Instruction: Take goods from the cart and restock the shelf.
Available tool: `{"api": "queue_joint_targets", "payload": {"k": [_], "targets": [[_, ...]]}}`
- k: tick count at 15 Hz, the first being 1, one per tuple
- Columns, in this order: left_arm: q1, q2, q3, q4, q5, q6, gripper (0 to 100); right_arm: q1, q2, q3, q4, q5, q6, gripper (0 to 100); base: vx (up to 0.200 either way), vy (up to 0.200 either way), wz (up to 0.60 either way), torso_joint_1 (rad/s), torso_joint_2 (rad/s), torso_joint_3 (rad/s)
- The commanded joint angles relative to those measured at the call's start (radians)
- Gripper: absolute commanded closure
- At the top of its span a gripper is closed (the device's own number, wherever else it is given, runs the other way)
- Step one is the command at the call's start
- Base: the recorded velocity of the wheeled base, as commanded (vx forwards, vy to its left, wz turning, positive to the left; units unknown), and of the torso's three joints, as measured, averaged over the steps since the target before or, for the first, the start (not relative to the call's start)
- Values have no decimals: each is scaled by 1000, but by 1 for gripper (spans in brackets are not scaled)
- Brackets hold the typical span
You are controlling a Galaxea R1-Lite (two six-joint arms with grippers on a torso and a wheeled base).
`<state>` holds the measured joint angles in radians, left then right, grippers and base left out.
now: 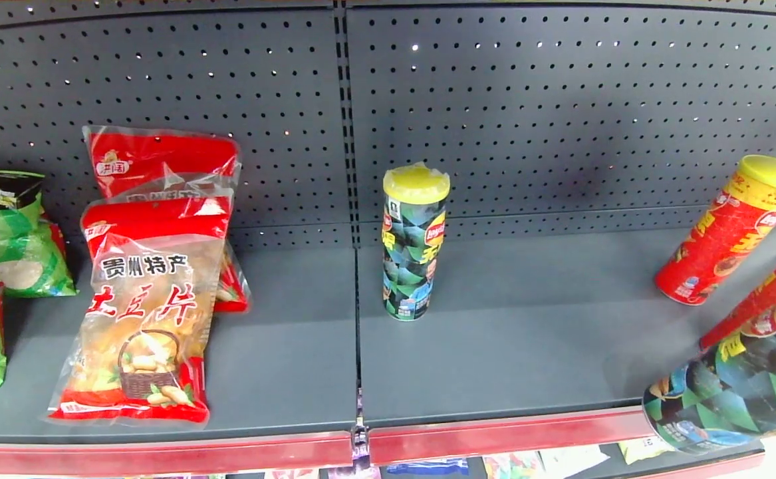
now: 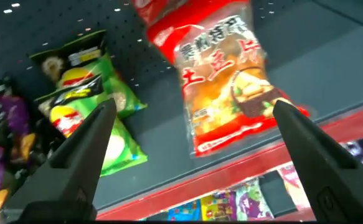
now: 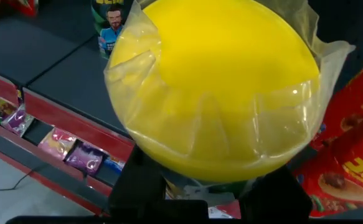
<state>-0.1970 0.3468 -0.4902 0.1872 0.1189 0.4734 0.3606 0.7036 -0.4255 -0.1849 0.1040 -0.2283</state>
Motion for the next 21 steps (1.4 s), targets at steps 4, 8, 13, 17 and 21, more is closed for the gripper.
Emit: {"api": "queue_joint_targets", "payload": {"k": [4, 8, 13, 17, 21], "targets": [[-1, 253, -99, -5, -229, -90, 0, 52, 247, -108, -41, -3, -13, 100, 0, 0, 0, 0, 0, 0], [-30, 529, -246, -34, -476, -164, 0, 52, 473, -185, -235, -6, -6, 100, 0, 0, 0, 0, 0, 0], [-240, 908, -435, -117, -533, -216, 0, 52, 554, -256, -238, -6, -5, 100, 0, 0, 0, 0, 0, 0], [-351, 1156, -577, -195, -507, -231, 0, 50, 571, -268, -238, -6, -5, 100, 0, 0, 0, 0, 0, 0], [-426, 1276, -665, -226, -423, -243, 0, 49, 583, -286, -238, -6, -3, 100, 0, 0, 0, 0, 0, 0]]}}
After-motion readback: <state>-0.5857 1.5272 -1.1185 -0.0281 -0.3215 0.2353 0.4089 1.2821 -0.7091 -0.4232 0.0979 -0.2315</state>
